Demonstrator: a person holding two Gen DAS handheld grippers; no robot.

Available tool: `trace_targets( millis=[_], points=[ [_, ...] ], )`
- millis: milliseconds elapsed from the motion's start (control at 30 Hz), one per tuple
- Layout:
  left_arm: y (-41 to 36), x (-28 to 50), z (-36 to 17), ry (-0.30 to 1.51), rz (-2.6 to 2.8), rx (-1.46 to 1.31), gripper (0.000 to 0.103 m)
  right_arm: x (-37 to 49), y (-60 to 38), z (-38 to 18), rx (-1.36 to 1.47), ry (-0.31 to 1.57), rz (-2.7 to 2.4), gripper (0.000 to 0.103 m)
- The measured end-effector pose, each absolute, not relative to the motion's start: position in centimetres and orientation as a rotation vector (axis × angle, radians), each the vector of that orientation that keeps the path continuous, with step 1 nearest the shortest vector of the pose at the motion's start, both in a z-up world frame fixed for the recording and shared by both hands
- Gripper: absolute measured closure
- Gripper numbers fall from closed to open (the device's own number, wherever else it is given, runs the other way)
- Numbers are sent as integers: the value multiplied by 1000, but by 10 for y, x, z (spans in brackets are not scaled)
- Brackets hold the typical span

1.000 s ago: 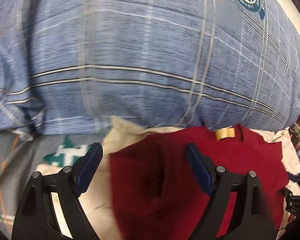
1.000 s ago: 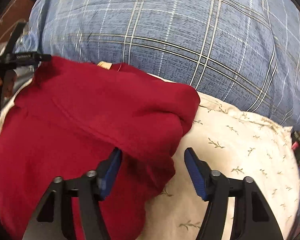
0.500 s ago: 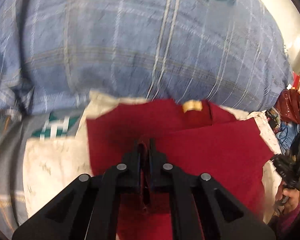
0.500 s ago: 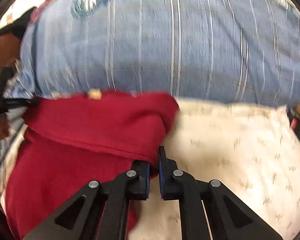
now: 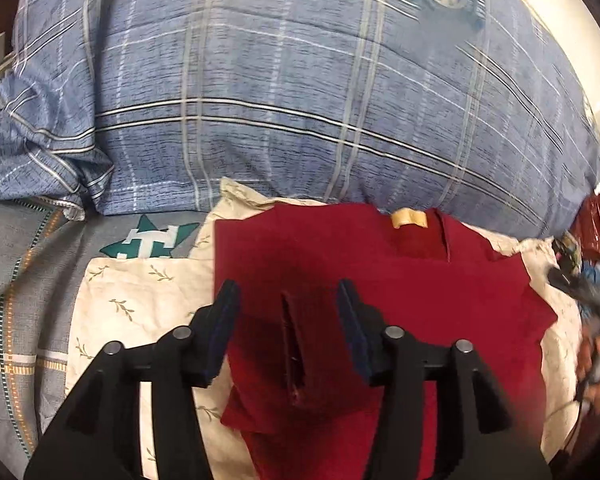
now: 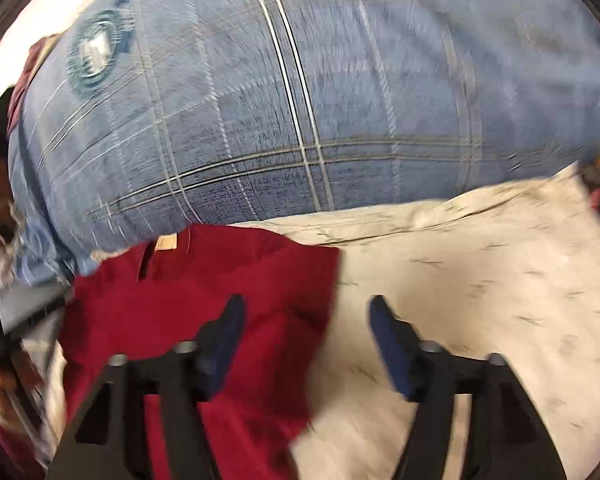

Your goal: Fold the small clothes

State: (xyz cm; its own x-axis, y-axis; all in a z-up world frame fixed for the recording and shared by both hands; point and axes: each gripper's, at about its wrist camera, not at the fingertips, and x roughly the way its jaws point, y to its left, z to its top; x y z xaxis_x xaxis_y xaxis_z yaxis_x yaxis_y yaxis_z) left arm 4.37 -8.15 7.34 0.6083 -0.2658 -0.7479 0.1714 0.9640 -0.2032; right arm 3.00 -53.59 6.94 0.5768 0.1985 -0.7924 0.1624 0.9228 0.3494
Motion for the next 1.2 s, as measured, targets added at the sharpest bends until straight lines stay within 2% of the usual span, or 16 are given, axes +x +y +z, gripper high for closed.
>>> trace_targets(
  millis=[67, 100, 133, 167, 233, 267, 333, 400, 467, 500, 600, 733, 833, 900, 1067, 1200],
  points=[
    [-88, 44, 66, 892, -256, -105, 46, 53, -538, 45, 490, 1028, 68, 34],
    [-92, 44, 60, 912, -263, -100, 46, 58, -537, 38, 508, 1043, 87, 42],
    [-96, 44, 55, 931, -267, -91, 46, 64, -535, 32, 489, 1056, 85, 78],
    [-98, 43, 49, 947, -266, -80, 46, 65, -531, 35, 434, 1035, 59, 88],
    [-103, 39, 39, 962, -254, -48, 45, 61, -525, 52, 324, 935, 27, 96],
    [-105, 37, 35, 959, -253, -32, 44, 60, -524, 55, 267, 901, -23, 96],
    [-109, 34, 31, 933, -248, -4, 38, 67, -525, 37, 256, 966, -60, 96],
    [-110, 34, 31, 931, -244, 8, 38, 65, -528, 32, 265, 981, -73, 93],
    [-108, 33, 34, 937, -247, 0, 38, 59, -529, 38, 256, 960, -131, 76],
    [-107, 34, 34, 940, -249, -7, 38, 39, -530, 62, 275, 913, -195, 76],
    [-104, 34, 35, 942, -243, -19, 37, 8, -509, 88, 278, 871, -61, 75],
    [-104, 33, 33, 930, -227, -34, 32, -12, -466, 63, 58, 997, 0, 82],
    [-108, 31, 32, 925, -218, -12, 30, -22, -481, 45, 79, 1016, -48, 82],
    [-108, 26, 36, 930, -207, 3, 30, -29, -489, 56, 94, 1023, -112, 74],
    [-96, 18, 43, 915, -170, -28, 30, -44, -482, 81, 134, 949, -38, 69],
    [-92, 16, 33, 942, -150, -48, 29, -29, -463, 47, 47, 1075, -63, 69]
  ],
)
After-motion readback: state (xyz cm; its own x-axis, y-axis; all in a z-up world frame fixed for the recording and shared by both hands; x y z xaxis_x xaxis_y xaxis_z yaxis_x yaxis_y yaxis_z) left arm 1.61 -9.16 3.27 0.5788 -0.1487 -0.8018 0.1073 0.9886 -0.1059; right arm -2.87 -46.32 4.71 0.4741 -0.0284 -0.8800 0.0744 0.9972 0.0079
